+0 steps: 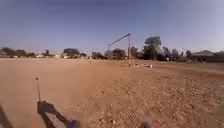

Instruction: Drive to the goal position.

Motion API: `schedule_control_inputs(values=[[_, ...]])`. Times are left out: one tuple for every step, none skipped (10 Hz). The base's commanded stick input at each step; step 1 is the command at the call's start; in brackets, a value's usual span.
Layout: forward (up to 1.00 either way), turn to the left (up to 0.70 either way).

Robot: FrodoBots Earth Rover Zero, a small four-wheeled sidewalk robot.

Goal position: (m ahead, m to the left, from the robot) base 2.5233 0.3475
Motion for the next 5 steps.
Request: schedule_control_inputs(values=[[1.00,0.06],[1.00,0.02],[1.00,0.00],[1.00,0.00],[1.00,0.00]])
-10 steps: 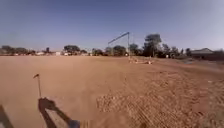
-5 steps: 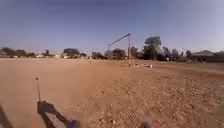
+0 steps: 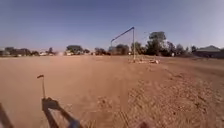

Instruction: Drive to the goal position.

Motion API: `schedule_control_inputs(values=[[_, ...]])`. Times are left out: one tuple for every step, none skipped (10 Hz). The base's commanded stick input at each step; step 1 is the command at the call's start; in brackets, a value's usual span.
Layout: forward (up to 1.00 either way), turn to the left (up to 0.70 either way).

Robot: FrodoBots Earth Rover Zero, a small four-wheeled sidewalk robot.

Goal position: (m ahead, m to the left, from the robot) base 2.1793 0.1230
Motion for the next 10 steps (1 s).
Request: schedule_control_inputs(values=[[1.00,0.00],[1.00,0.00],[1.00,0.00],[1.00,0.00],[1.00,0.00],[1.00,0.00],[1.00,0.00],[1.00,0.00],[1.00,0.00],[1.00,0.00]])
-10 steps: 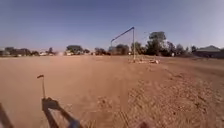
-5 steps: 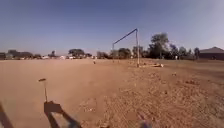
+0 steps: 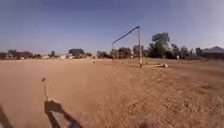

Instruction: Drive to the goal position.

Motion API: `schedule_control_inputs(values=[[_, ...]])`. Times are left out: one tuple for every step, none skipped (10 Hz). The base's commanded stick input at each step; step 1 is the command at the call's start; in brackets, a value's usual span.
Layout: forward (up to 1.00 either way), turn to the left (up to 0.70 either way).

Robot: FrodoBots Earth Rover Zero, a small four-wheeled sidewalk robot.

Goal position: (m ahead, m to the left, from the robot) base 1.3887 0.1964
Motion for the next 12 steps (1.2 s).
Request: schedule_control_inputs(values=[[1.00,0.00],[1.00,0.08],[1.00,0.26],[1.00,0.34],[1.00,0.16],[1.00,0.00],[1.00,0.02],[1.00,0.01],[1.00,0.00],[1.00,0.00],[1.00,0.00],[1.00,0.00]])
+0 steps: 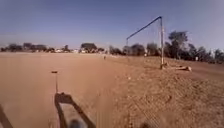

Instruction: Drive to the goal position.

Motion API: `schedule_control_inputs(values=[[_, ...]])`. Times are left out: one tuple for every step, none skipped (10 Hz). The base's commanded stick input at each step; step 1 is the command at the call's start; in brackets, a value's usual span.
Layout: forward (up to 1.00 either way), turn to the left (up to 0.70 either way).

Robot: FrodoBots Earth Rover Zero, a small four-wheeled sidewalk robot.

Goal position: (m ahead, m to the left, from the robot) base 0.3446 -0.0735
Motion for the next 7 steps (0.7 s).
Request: schedule_control_inputs(values=[[1.00,0.00],[1.00,0.00],[1.00,0.00],[1.00,0.00],[1.00,0.00],[1.00,0.00],[1.00,0.00]])
